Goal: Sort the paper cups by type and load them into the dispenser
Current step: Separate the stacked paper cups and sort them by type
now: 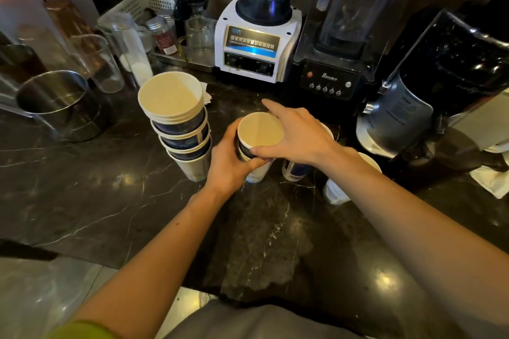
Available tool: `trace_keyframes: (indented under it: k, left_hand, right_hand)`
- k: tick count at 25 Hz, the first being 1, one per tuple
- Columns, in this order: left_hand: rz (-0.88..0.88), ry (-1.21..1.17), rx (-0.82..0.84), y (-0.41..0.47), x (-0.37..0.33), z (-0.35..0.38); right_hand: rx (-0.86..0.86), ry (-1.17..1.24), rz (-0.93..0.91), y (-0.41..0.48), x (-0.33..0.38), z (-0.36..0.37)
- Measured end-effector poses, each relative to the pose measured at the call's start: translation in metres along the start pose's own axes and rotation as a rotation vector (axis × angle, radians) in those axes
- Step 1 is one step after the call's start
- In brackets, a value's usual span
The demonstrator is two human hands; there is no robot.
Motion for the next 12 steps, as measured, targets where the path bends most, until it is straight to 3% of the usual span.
trace_keyframes:
  k: [12]
  left_hand:
    - [0.080, 0.015, 0.107, -0.001, -0.011, 0.013]
  right_hand:
    - [-0.142, -0.007, -0.010, -0.021, -0.007, -0.010]
Point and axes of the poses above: each hand's wrist, its own y-axis towards the middle knuckle, its own z-axis out of the palm, x = y × z, the point moved 5 cm from there along y, towards the middle knuckle, and after that the axes turned 10 degrees about -x, right-handed, at the moved point
